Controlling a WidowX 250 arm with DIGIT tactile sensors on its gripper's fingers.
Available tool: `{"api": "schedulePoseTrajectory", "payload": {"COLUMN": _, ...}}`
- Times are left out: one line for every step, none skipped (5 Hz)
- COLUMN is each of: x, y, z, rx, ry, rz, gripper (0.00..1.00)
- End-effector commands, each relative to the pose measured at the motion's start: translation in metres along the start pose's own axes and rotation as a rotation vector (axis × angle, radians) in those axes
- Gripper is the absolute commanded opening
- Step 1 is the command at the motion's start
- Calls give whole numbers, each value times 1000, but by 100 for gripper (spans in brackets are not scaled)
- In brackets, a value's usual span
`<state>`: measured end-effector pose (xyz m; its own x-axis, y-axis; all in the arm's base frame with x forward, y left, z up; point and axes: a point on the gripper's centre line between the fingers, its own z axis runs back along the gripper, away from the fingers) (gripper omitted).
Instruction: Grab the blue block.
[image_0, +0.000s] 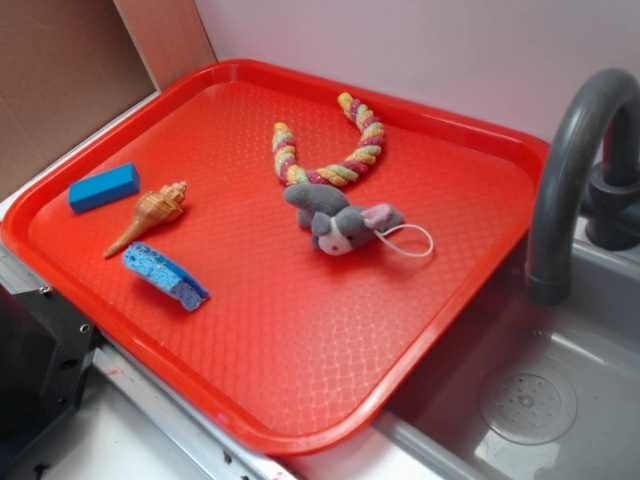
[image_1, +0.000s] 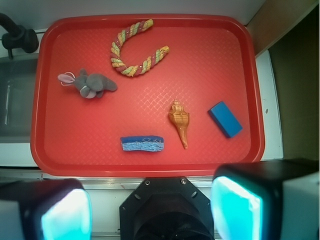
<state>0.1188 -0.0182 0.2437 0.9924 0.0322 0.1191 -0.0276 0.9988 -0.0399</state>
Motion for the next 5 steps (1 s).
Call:
{"api": "schedulePoseTrajectory", "payload": {"x": 0, "y": 0, "z": 0, "rx": 0, "ry": 0, "rz": 0, "gripper": 100}}
{"api": "schedulePoseTrajectory", "payload": {"x": 9, "y": 29, "z": -19, "rx": -2, "ry": -51, "rz": -129, "gripper": 100}}
{"api": "schedulePoseTrajectory", "payload": {"x": 16, "y": 65, "z": -37, "rx": -2, "ry": -65, "rz": -207, "gripper": 100}}
{"api": "schedulePoseTrajectory", "payload": {"x": 23, "y": 102, "z": -62, "rx": -44, "ry": -82, "rz": -296, "gripper": 100}}
{"api": "schedulePoseTrajectory", "payload": {"x": 33, "y": 124, "z": -90, "rx": -26, "ry": -62, "rz": -362, "gripper": 100}}
